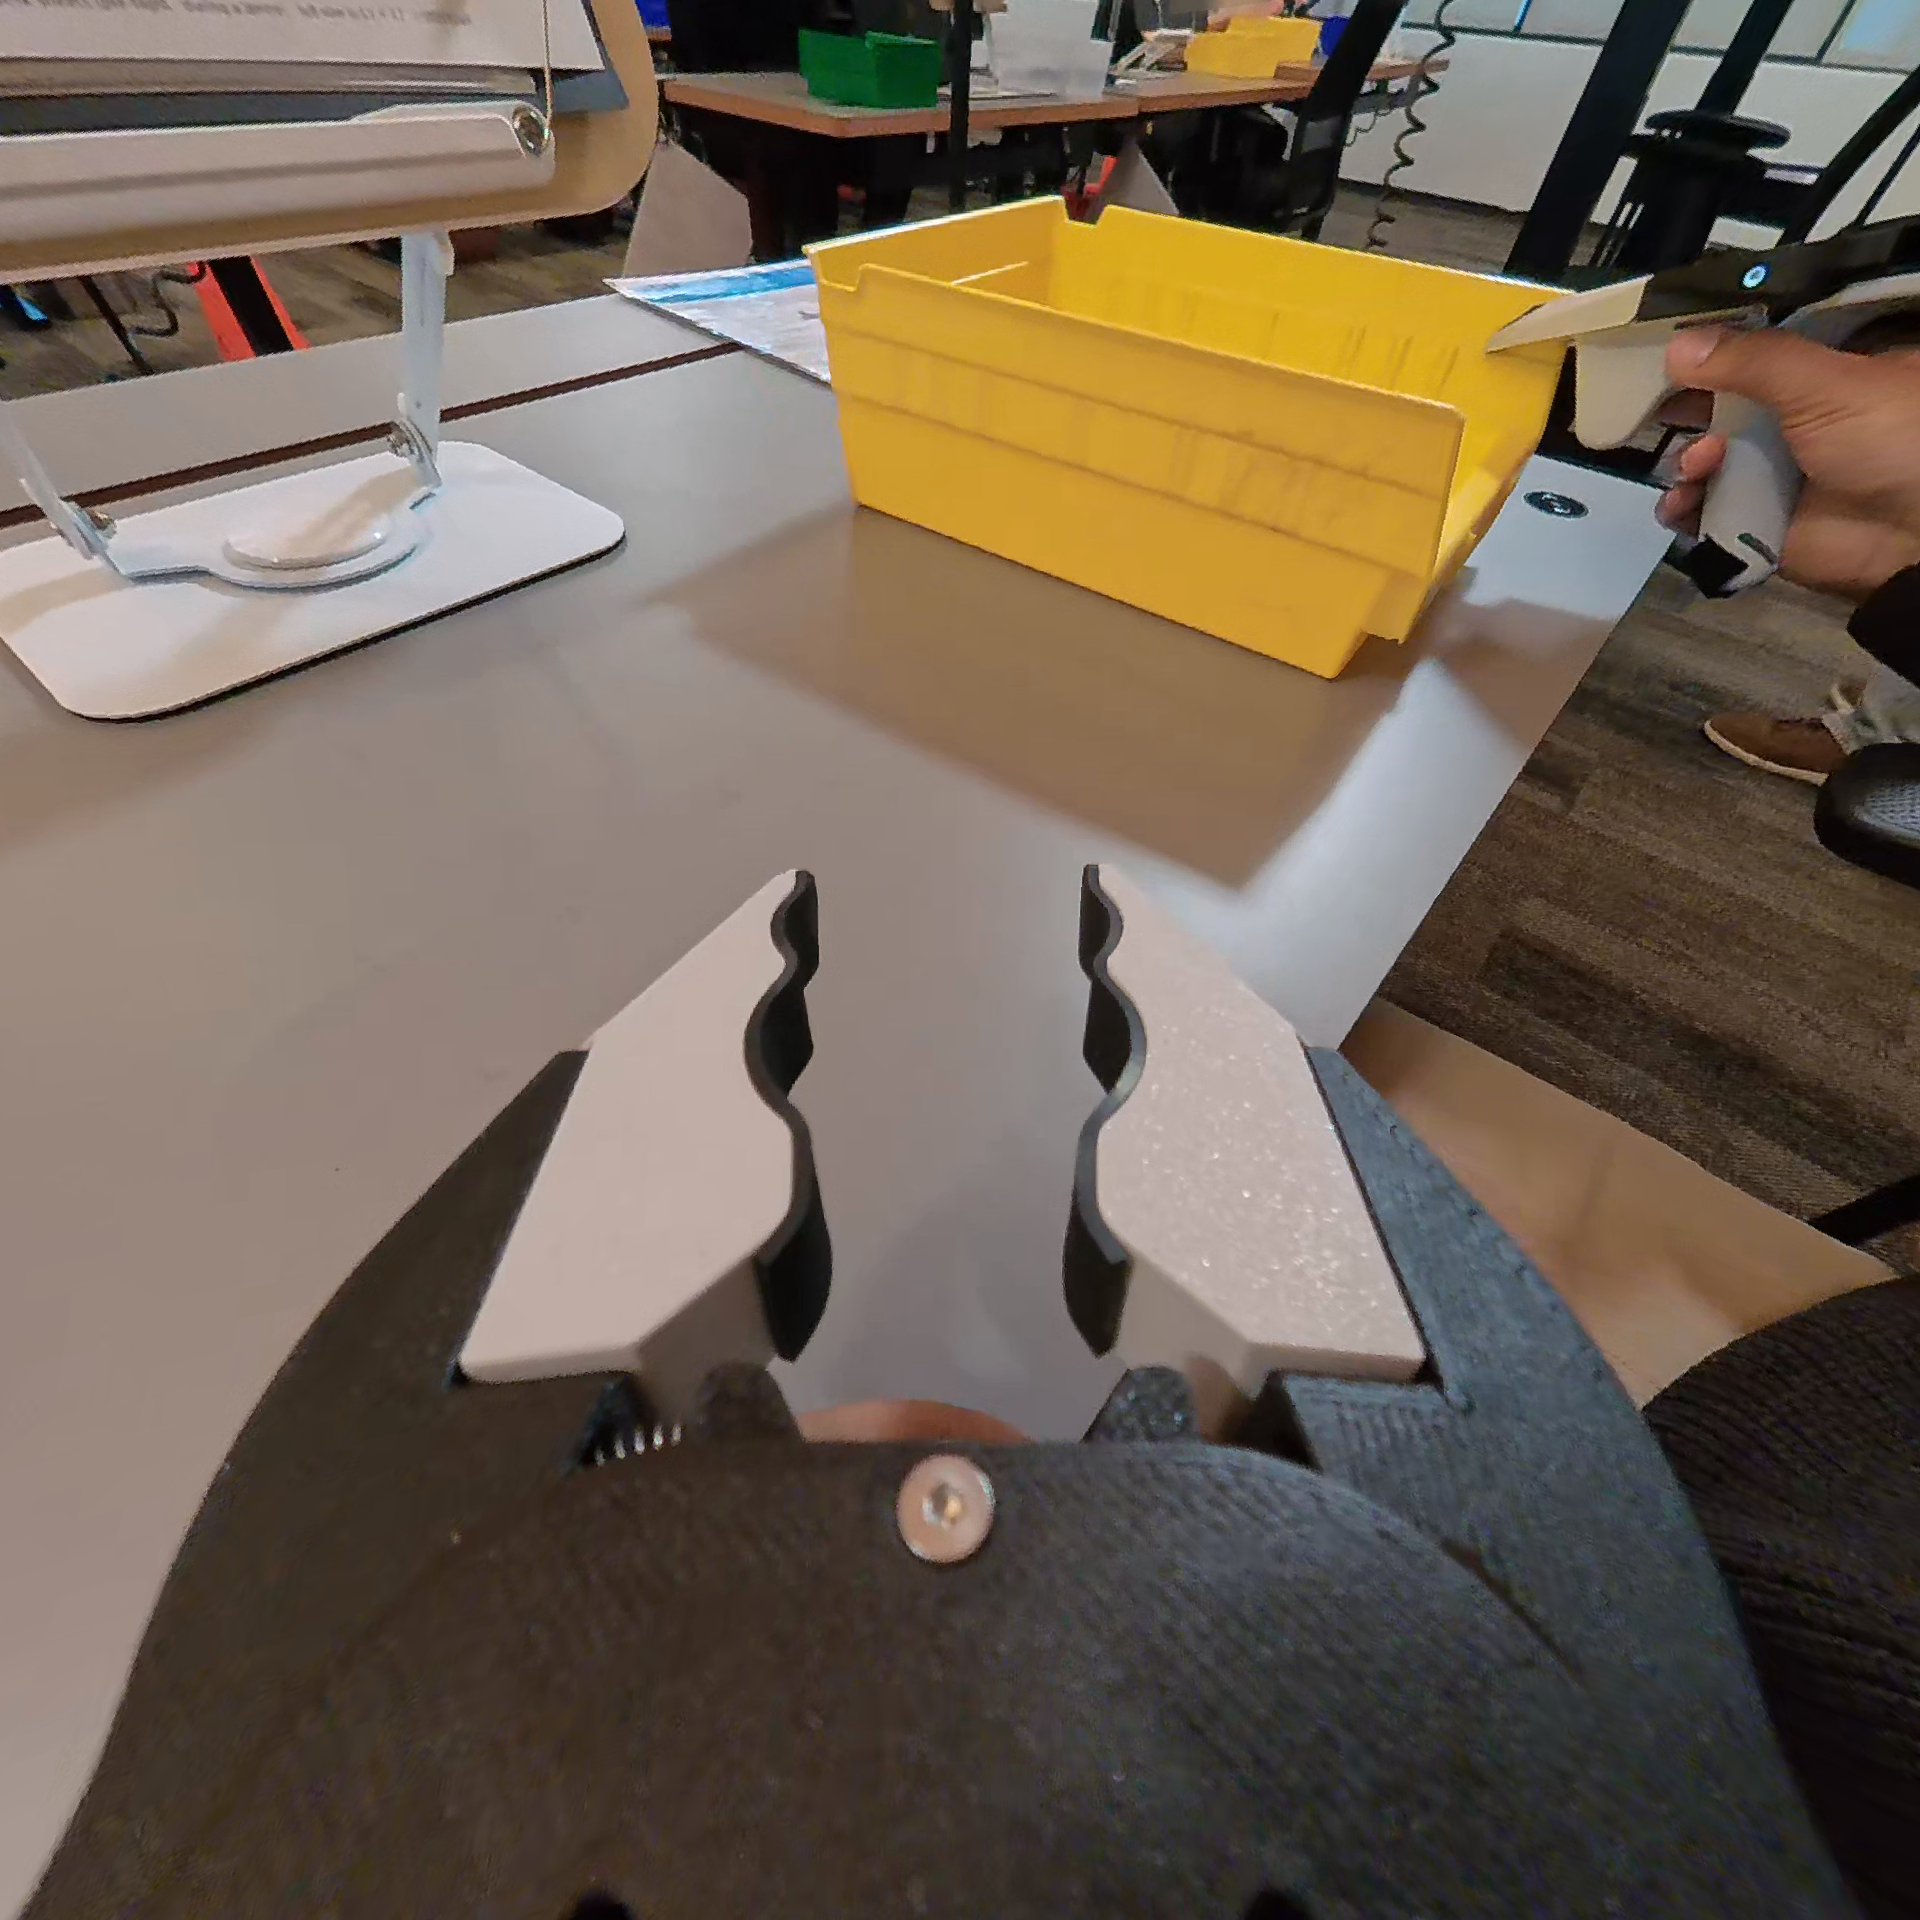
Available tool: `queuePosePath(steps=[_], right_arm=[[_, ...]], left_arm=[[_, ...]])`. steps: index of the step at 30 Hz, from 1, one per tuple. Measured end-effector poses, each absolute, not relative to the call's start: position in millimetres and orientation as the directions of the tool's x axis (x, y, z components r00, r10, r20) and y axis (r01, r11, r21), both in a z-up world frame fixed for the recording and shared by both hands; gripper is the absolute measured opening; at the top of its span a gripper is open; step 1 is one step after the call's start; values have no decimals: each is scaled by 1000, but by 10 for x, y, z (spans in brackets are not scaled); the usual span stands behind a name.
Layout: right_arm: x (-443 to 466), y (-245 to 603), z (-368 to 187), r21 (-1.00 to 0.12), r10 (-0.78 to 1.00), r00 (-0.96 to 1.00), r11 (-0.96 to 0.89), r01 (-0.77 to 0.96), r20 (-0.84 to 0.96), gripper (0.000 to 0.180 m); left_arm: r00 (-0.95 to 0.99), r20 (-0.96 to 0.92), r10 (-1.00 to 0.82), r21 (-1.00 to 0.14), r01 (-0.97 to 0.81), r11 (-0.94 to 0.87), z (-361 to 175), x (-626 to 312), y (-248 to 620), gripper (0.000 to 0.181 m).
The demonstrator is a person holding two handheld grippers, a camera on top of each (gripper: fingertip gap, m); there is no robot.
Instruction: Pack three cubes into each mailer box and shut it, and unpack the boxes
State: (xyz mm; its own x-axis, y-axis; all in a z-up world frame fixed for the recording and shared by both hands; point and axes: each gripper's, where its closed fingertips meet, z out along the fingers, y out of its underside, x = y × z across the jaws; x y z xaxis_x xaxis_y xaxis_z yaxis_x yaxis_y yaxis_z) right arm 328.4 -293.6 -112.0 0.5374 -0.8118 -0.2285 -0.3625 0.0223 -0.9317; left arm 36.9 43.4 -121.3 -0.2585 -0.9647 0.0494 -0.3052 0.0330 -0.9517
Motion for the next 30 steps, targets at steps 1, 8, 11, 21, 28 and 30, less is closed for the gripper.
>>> queuePosePath(steps=[1, 8, 11, 21, 28, 30], right_arm=[[3291, -2947, -1118, -934, -818, 535, 10, -356, -213, 2], [3313, -3031, -1118, -935, -829, 518, 14, -355, -209, 2], [3322, -3073, -1119, -933, -832, 509, 30, -358, -222, 2], [3335, -3078, -1117, -936, -831, 507, 41, -350, -226, 3], [3338, -3080, -1118, -940, -837, 509, 18, -342, -201, 3], [3338, -3080, -1118, -938, -835, 510, 22, -345, -207, 3]], left_arm=[[-257, 46, -965, -951, -306, 36, -1217, 370, 438, 49], [-248, 50, -968, -950, -310, 30, -1223, 370, 471, 49], [-243, 55, -968, -950, -310, 24, -1219, 369, 485, 49], [-245, 44, -968, -946, -322, 38, -1251, 372, 475, 49], [-241, 50, -969, -943, -330, 34, -1267, 373, 489, 49], [-240, 45, -970, -942, -334, 39, -1277, 373, 490, 48]])
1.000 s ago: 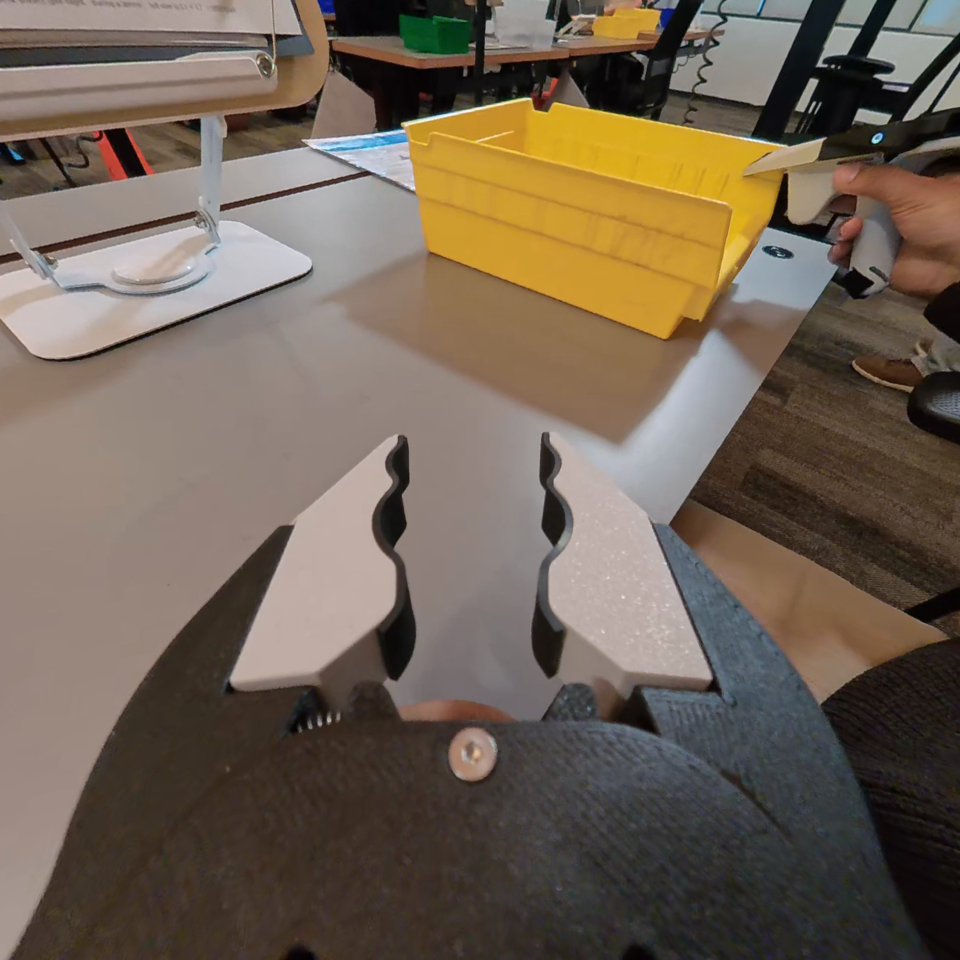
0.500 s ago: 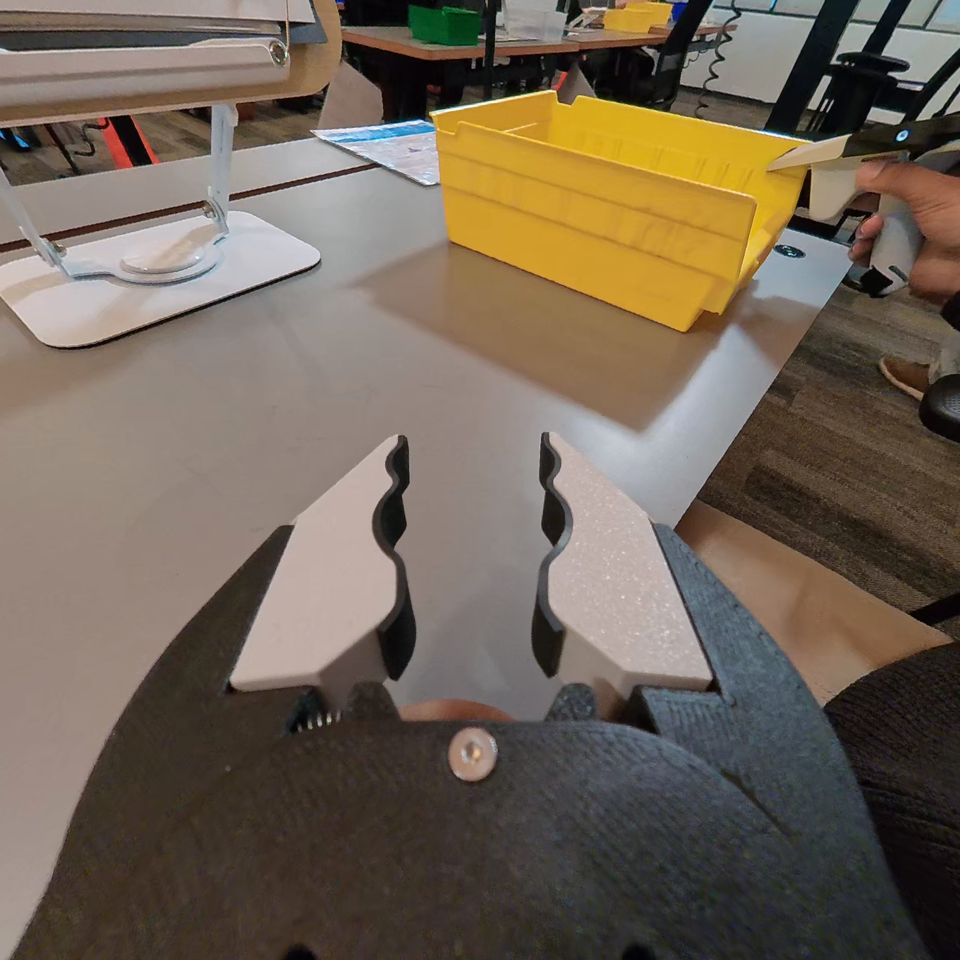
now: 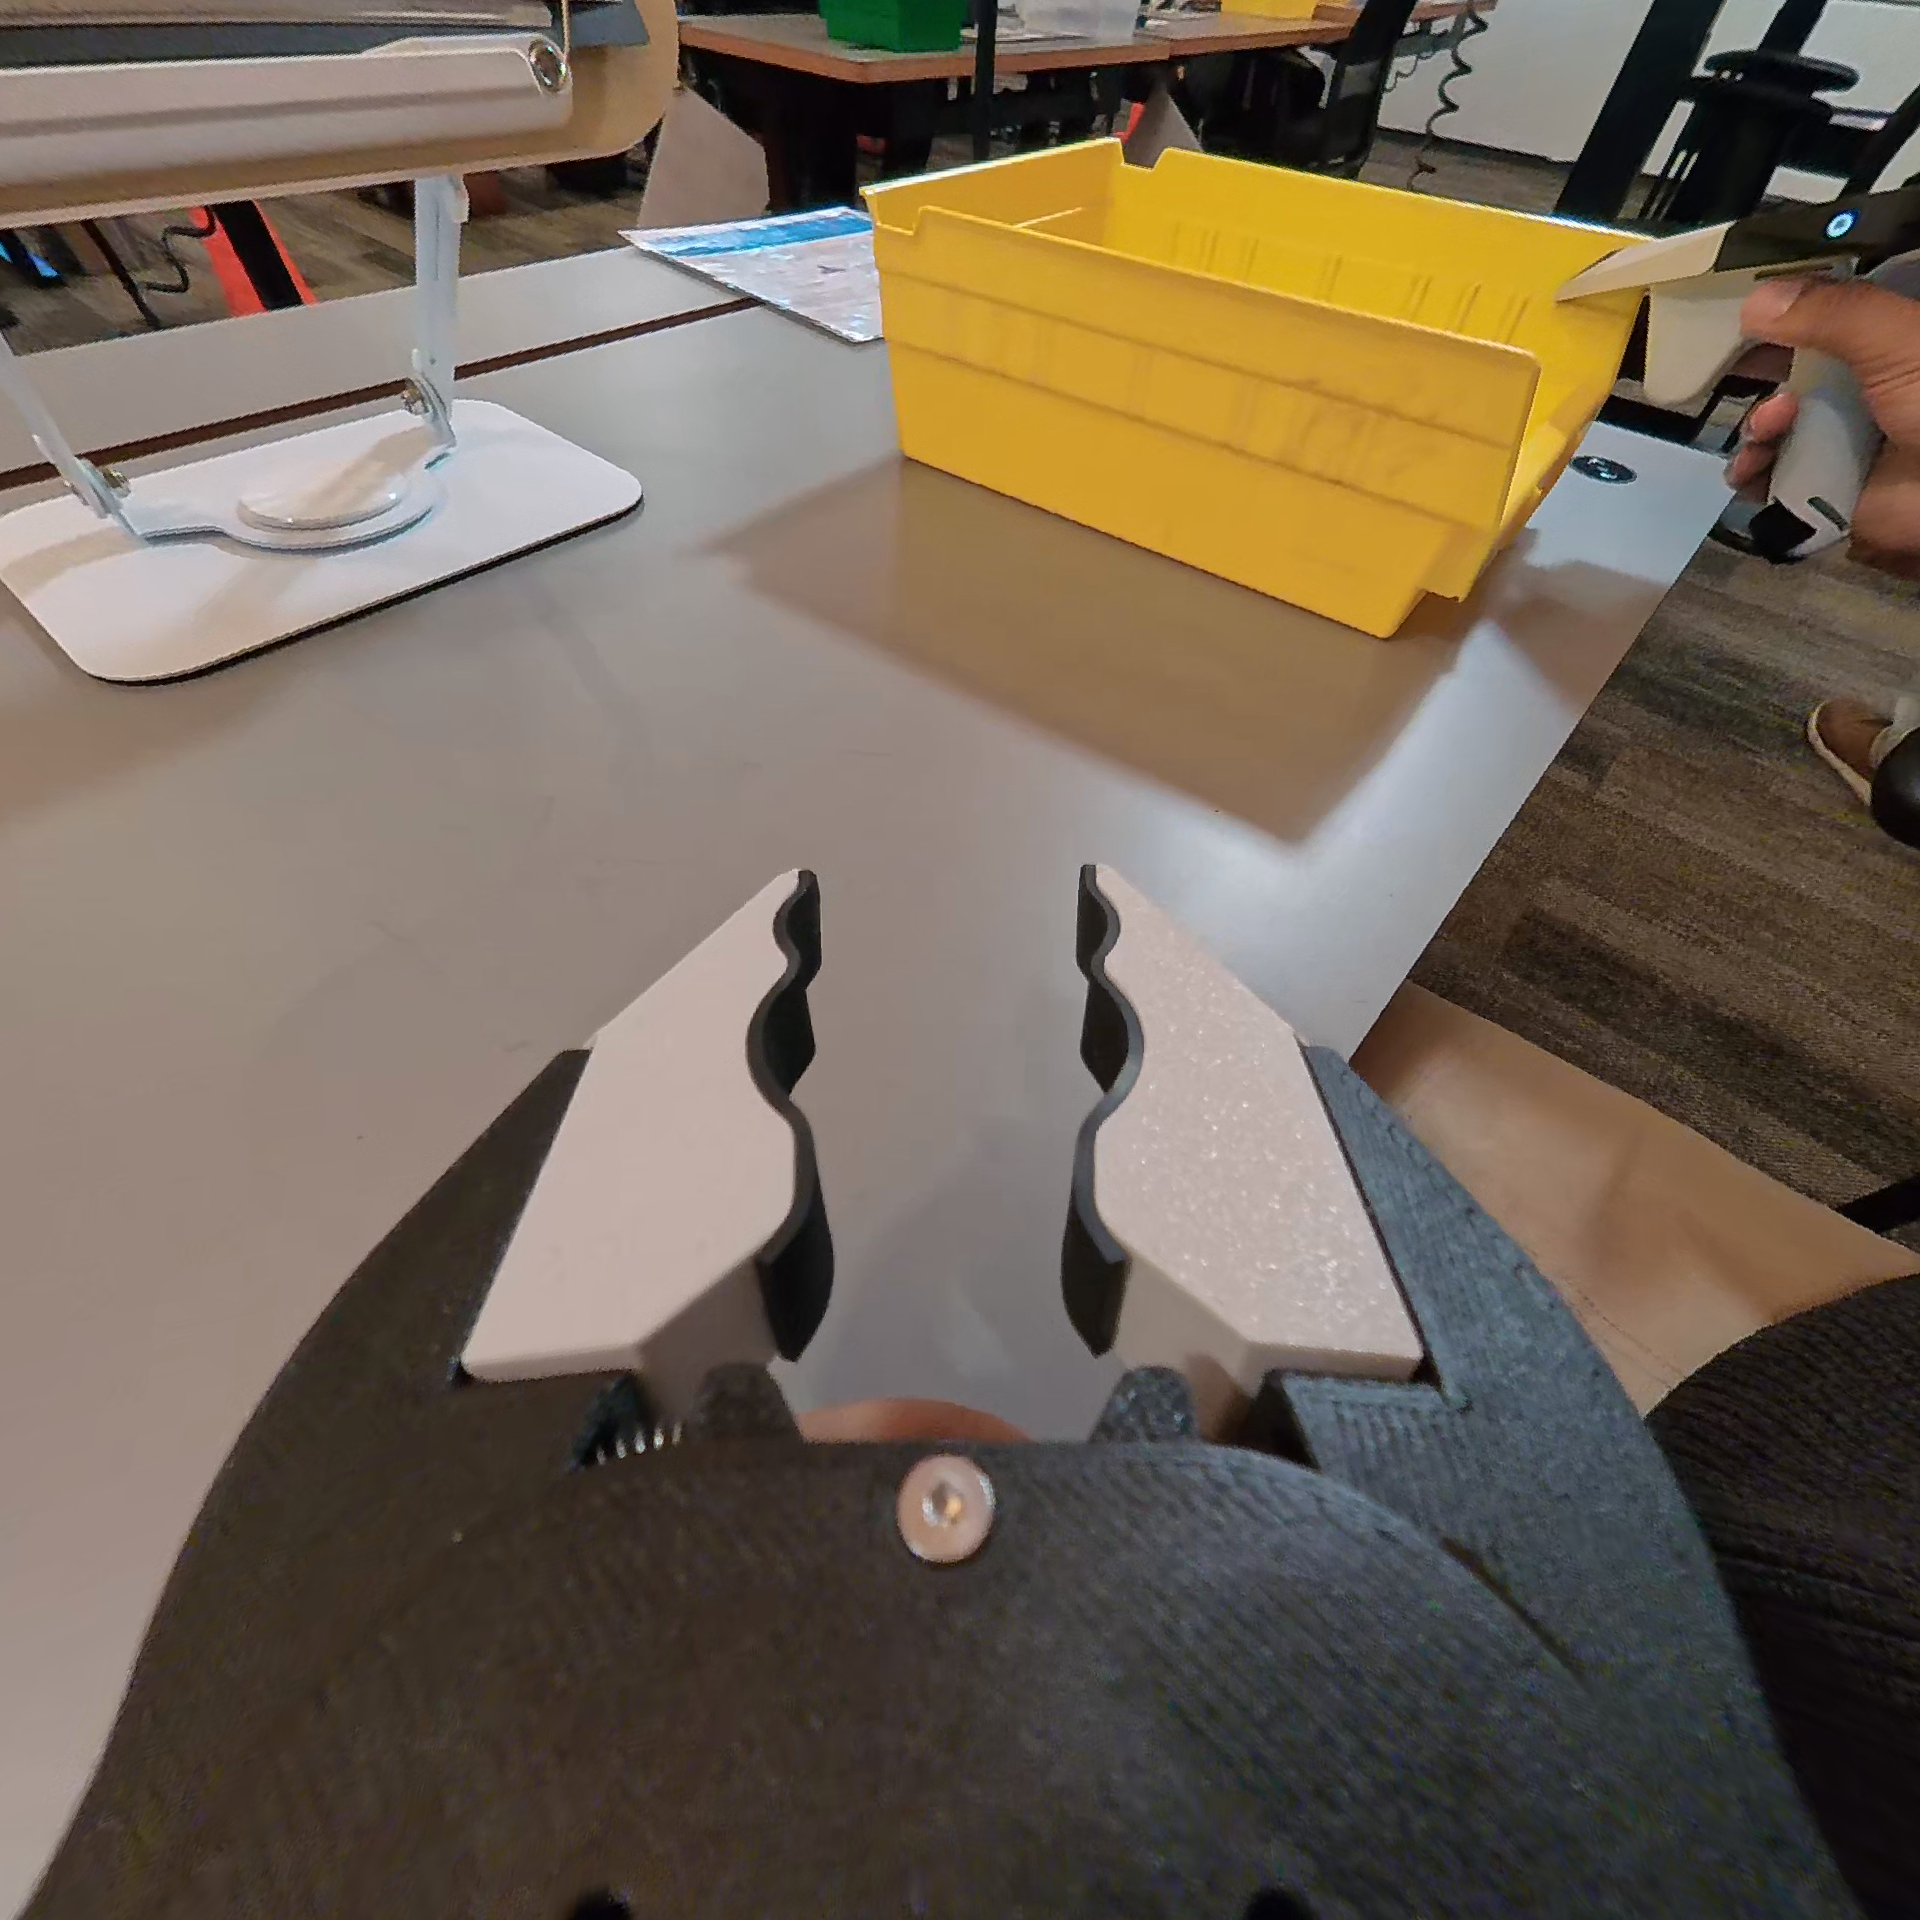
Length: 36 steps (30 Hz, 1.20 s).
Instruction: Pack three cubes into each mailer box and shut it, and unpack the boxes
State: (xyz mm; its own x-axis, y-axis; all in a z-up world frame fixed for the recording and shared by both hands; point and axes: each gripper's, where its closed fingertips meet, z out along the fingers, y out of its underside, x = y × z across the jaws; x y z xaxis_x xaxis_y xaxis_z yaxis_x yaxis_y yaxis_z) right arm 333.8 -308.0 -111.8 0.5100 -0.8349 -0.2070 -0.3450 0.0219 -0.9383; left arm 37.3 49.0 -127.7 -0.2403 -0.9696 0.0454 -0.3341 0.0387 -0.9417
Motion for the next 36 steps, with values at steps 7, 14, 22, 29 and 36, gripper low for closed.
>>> queuePosePath(steps=[7, 14, 22, 29, 36], right_arm=[[3339, -3077, -1116, -939, -835, 511, 19, -343, -204, 3], [3335, -3075, -1113, -939, -834, 514, 14, -343, -200, 4], [3193, -3117, -688, -973, -817, 545, 76, -219, -187, 37], [2854, -2721, -355, -995, -746, 660, 36, -94, -89, 0], [2616, -2241, -326, -997, -659, 749, -5, -83, -59, 12]], left_arm=[[-239, 43, -970, -940, -339, 42, -1289, 371, 491, 48], [-227, 64, -972, -938, -345, 18, -1292, 377, 530, 49], [-214, 62, -975, -935, -355, 18, -1326, 382, 589, 49], [-216, 57, -975, -929, -369, 27, -1368, 388, 596, 49], [-213, 50, -976, -925, -378, 35, -1400, 393, 613, 49]])
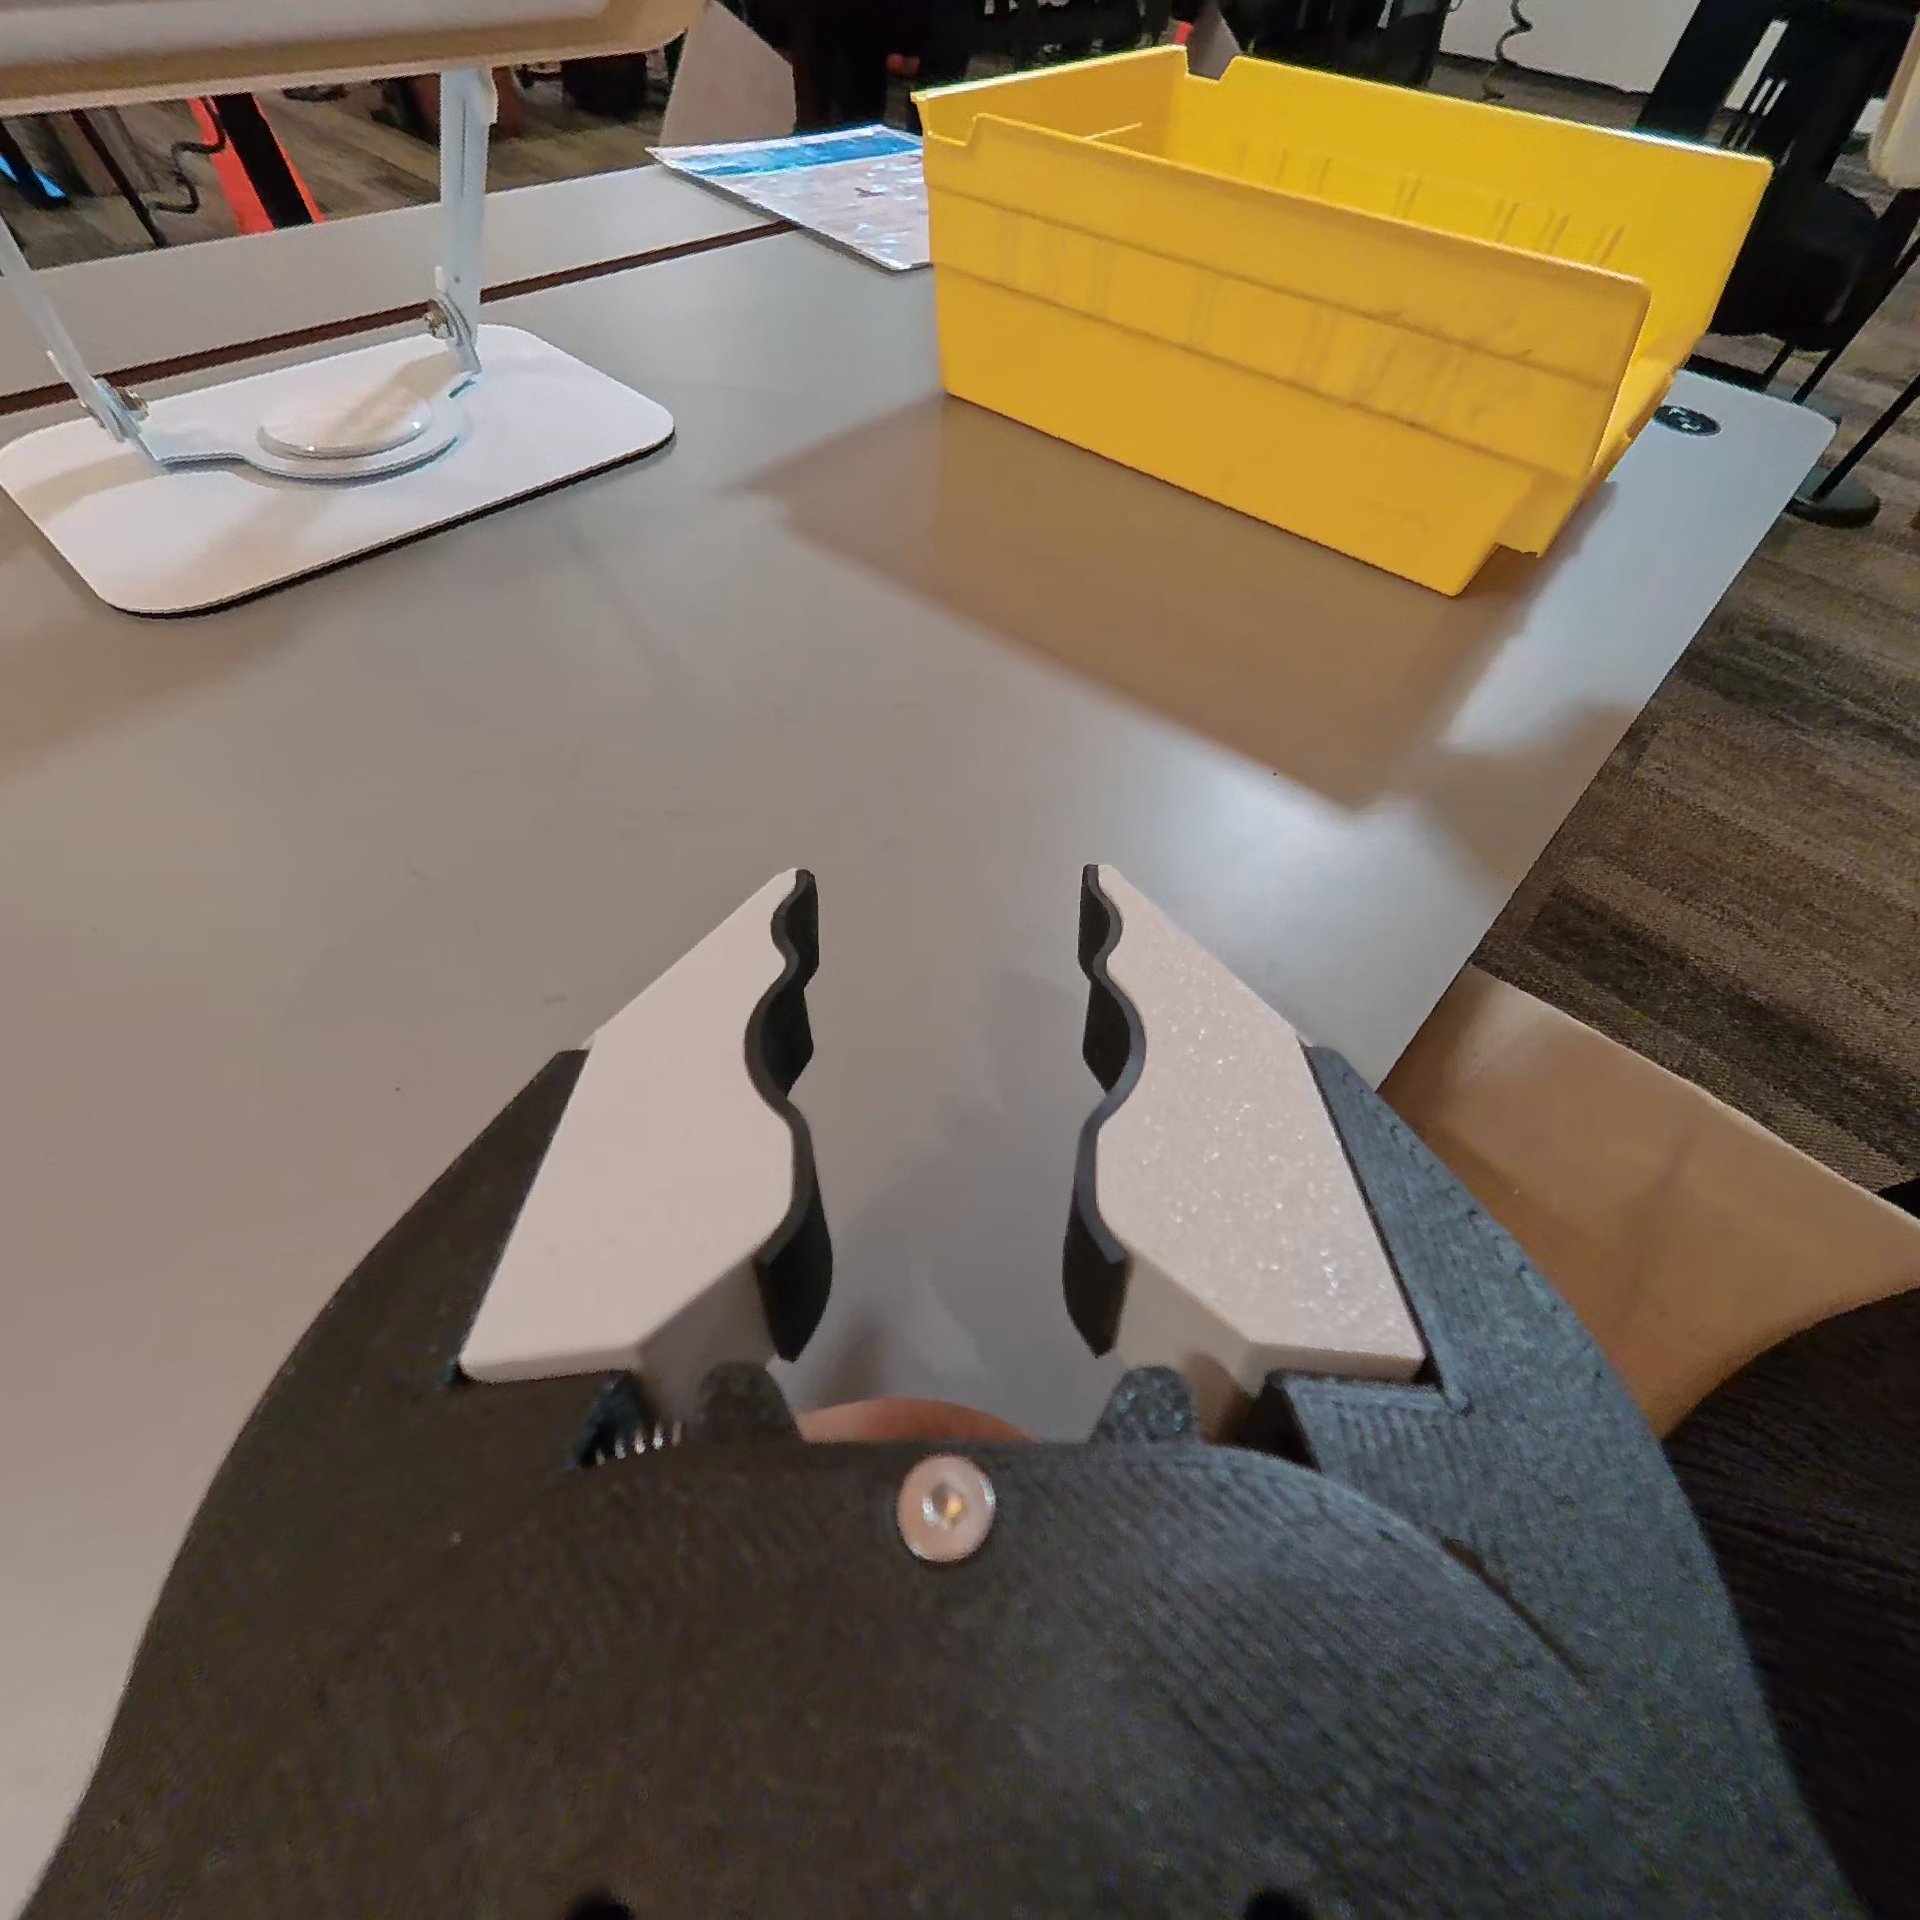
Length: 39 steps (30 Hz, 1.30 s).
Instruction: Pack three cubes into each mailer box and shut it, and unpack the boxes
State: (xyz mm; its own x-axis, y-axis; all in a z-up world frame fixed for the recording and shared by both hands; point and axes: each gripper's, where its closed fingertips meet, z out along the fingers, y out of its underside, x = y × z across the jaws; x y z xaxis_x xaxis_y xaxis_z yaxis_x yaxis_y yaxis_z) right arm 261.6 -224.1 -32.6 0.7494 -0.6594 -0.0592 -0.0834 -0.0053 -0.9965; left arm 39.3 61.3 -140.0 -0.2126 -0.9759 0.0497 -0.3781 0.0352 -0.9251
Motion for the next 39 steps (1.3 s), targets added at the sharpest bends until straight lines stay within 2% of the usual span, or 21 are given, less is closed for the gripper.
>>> queuePosePath(steps=[5, 8, 9, 10, 11, 15, 16, 19, 21, 22, 25, 27, 29, 31, 34, 36, 39], right_arm=[[2382, -1892, -311, -997, -580, 813, -25, -67, -40, 0], [2138, -1580, -263, -998, -497, 865, 4, -69, -61, 0], [2040, -1453, -276, -997, -460, 885, 0, -82, -73, 8], [1937, -1329, -296, -996, -425, 902, -10, -91, -78, 7], [1834, -1214, -312, -996, -396, 916, -20, -82, -68, 0], [1409, -779, -461, -994, -272, 962, -94, -53, -25, 6], [1311, -697, -494, -993, -245, 969, -107, -42, -14, 0], [1053, -508, -558, -993, -168, 986, -115, -40, -20, 0], [942, -433, -651, -988, -130, 991, -144, -46, -27, 8], [888, -412, -694, -986, -104, 994, -164, -42, -25, 0], [855, -407, -732, -983, -88, 996, -180, -27, -11, 0], [862, -422, -744, -984, -85, 996, -176, -35, -20, 5], [868, -425, -779, -982, -73, 996, -179, -61, -48, 12], [892, -425, -832, -979, -71, 995, -188, -83, -71, 13], [922, -414, -874, -975, -70, 993, -193, -105, -93, 13], [934, -393, -885, -974, -69, 991, -190, -126, -115, 13], [926, -345, -895, -970, -62, 988, -191, -149, -139, 13]], left_arm=[[-207, 49, -977, -923, -383, 34, -1412, 395, 636, 49], [-204, 47, -978, -922, -386, 36, -1420, 395, 648, 49], [-203, 45, -978, -921, -388, 38, -1424, 394, 654, 49], [-201, 42, -979, -921, -389, 40, -1427, 393, 663, 49], [-196, 39, -980, -921, -388, 41, -1426, 392, 677, 49], [-174, 39, -984, -929, -369, 29, -1374, 383, 750, 49], [-166, 43, -985, -931, -364, 21, -1358, 382, 775, 49], [-147, 67, -987, -937, -350, -11, -1313, 379, 845, 48], [-132, 79, -988, -940, -340, -30, -1277, 376, 907, 49], [-118, 77, -990, -942, -335, -33, -1254, 370, 957, 51], [-50, 62, -997, -954, -295, -45, -1068, 311, 1184, 60], [-7, 22, -1000, -963, -268, -19, -811, 210, 1395, 74], [51, -98, -994, -956, -282, 80, -519, 48, 1751, 100], [91, -255, -963, -909, -363, 206, -285, -163, 2225, 121], [35, -448, -894, -766, -531, 363, -102, -431, 3004, 133], [-30, -460, -887, -649, -670, 360, -164, -575, 3574, 135], [-124, -354, -927, -426, -861, 278, -546, -818, 4251, 135]])
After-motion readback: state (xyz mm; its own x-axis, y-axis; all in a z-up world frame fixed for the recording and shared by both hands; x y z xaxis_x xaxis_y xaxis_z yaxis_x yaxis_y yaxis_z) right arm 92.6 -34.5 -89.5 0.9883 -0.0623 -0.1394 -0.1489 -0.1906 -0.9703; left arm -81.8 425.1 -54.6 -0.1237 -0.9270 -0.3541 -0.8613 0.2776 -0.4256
